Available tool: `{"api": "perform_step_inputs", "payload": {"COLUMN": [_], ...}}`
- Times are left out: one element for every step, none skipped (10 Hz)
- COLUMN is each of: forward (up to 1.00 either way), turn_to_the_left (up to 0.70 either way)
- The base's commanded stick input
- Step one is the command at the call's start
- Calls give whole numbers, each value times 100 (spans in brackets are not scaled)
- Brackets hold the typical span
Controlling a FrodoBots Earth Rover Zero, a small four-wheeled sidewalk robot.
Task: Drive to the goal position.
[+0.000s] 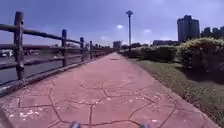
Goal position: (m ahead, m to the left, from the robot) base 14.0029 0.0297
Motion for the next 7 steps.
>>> {"api": "perform_step_inputs", "payload": {"forward": [70, 70, 70, 70, 70, 70, 70], "turn_to_the_left": [0, 0, 0, 0, 0, 0, 0]}}
